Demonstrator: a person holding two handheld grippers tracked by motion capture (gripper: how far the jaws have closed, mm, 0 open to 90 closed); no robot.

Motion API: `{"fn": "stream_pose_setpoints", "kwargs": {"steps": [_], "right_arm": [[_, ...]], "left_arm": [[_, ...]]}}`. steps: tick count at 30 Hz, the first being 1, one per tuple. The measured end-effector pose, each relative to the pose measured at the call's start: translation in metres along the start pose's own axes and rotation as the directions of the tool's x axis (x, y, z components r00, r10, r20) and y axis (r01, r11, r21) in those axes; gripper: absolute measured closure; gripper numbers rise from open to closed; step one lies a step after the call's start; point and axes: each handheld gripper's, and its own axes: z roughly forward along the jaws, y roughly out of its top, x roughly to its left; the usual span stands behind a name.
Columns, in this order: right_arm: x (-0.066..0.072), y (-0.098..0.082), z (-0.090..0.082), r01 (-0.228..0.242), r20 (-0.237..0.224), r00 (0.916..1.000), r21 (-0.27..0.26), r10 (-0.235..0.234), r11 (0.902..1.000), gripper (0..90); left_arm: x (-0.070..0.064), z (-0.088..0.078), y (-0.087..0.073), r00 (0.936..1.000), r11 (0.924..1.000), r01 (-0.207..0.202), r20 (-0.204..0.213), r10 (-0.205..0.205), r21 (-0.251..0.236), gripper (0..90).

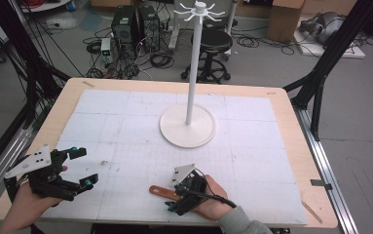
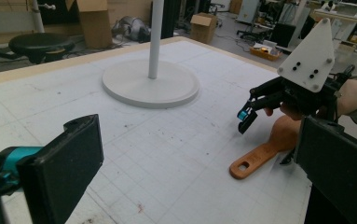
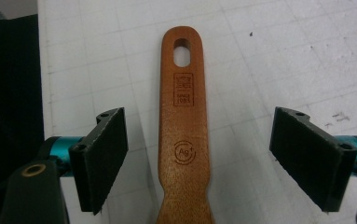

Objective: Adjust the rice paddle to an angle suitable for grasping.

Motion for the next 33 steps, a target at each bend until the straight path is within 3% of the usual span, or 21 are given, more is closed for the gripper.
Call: {"fn": "stream_pose_setpoints", "kwargs": {"steps": [11, 23, 33], "right_arm": [[0.0010, -0.0018, -0.0020, 0.003, -0.029, 0.9996, 0.019, -0.003, 0.9998, 37.1], [0.0013, -0.0025, -0.0050, 0.000, -0.039, 0.9992, 0.036, 0.002, 0.9993, 45.3], [0.0010, 0.0016, -0.0071, -0.012, -0.039, 0.9991, 0.092, 0.016, 0.9957, 51.1]], "left_arm": [[0.0014, -0.0007, -0.0011, 1.0000, 1.0000, 0.003, -0.001, -0.003, 0.000, 1.8], [0.0012, -0.0004, -0.0015, 1.0000, 1.0000, 0.004, -0.003, -0.004, 0.004, 1.8], [0.0012, 0.0007, -0.0023, 1.0000, 0.9999, 0.002, -0.003, -0.002, 0.013, 1.8]]}}
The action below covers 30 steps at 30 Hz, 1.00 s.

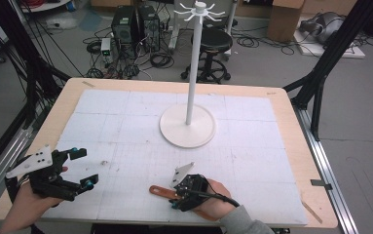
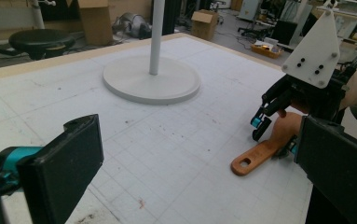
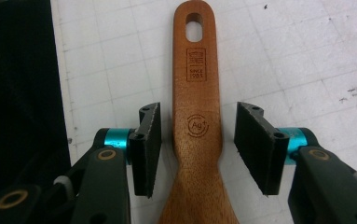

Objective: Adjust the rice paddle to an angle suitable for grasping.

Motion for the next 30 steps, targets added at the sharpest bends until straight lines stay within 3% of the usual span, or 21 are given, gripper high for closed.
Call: {"fn": "stream_pose_setpoints", "kwargs": {"steps": [16, 30], "right_arm": [[-0.0024, 0.0017, -0.0019, 0.002, -0.003, 1.0000, 0.028, -0.002, 0.9996, 63.8], [-0.0024, -0.0007, -0.0035, -0.013, -0.002, 0.9999, 0.004, 0.013, 0.9999, 64.2]], "left_arm": [[0.0000, 0.0006, -0.0007, 1.0000, 1.0000, 0.000, -0.002, 0.000, 0.005, 1.8], [0.0011, 0.0011, -0.0014, 1.0000, 1.0000, 0.006, -0.004, -0.006, 0.005, 1.8]]}}
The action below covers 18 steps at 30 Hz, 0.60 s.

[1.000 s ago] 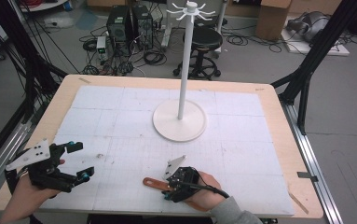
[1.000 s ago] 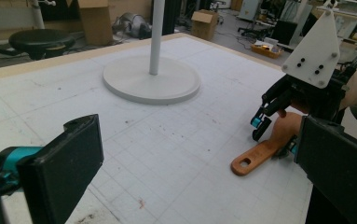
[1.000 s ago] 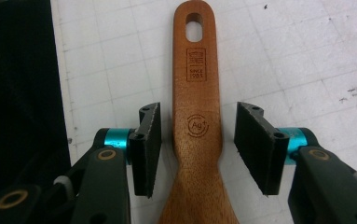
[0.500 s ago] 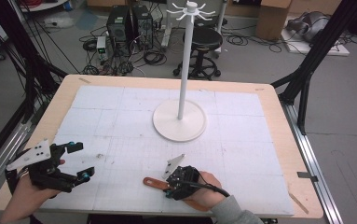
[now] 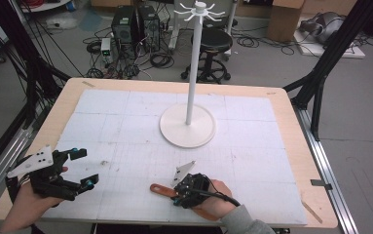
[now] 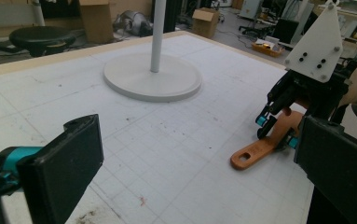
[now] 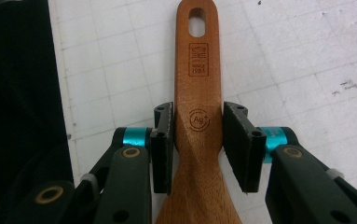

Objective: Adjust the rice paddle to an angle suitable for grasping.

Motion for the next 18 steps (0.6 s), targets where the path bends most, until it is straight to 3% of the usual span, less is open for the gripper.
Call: {"fn": "stream_pose_setpoints", "kwargs": {"steps": [18], "right_arm": [[-0.0031, -0.0060, -0.0074, -0.020, 0.000, 0.9998, -0.017, 0.020, 0.9997, 64.1]], "left_arm": [[0.0009, 0.0003, -0.0011, 1.0000, 1.0000, 0.004, 0.000, -0.004, 0.001, 1.8]]}}
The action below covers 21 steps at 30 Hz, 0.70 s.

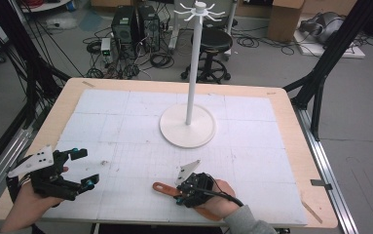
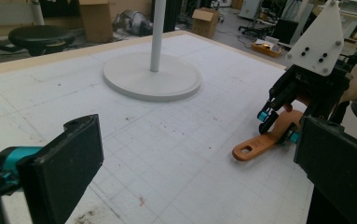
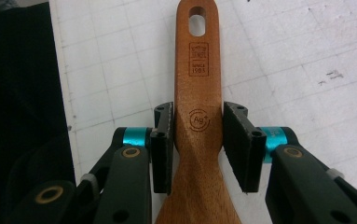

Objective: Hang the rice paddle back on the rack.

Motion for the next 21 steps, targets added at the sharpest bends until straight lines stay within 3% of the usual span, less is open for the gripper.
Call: {"fn": "stream_pose_setpoints", "kwargs": {"steps": [15, 21], "right_arm": [[0.000, -0.004, -0.015, 0.000, 0.020, 0.9998, -0.062, 0.001, 0.9981, 64.2], [-0.002, -0.007, -0.026, -0.017, 0.026, 0.9995, -0.115, 0.020, 0.9932, 64.1]], "left_arm": [[0.001, 0.005, -0.001, 1.0000, 0.9999, 0.005, 0.008, -0.005, 0.014, 1.8], [0.002, 0.007, 0.002, 0.9999, 1.0000, 0.001, 0.013, -0.001, 0.005, 1.8]]}}
